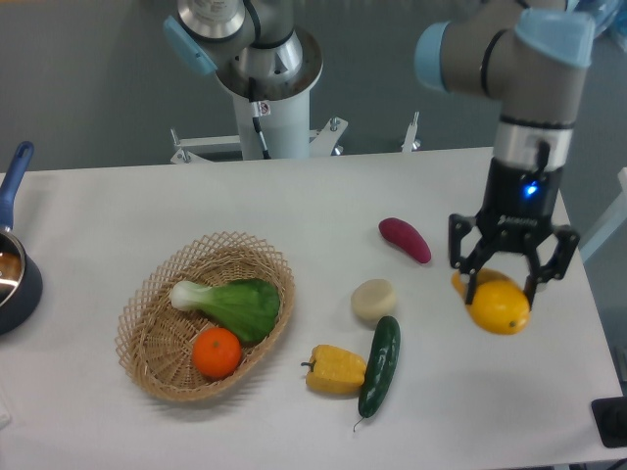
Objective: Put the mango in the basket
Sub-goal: 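Carry the held yellow mango over to the wicker basket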
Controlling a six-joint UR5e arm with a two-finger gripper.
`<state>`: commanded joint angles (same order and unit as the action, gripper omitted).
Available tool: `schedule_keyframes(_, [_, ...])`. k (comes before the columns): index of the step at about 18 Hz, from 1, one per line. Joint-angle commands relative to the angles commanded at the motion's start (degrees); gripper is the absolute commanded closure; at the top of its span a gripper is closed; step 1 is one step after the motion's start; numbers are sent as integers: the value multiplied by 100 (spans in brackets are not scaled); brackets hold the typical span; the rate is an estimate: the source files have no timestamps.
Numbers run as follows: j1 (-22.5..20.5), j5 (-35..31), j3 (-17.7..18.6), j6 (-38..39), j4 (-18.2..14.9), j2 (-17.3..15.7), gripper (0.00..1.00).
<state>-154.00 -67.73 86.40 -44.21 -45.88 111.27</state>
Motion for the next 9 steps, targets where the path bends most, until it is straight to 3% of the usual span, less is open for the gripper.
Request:
schedule_keyframes(3, [387,-819,114,183,-17,-43,43])
schedule_keyframes(6, [651,-900,324,624,-44,-131,43])
schedule_keyframes(9, [818,-908,825,633,-35,-333,43])
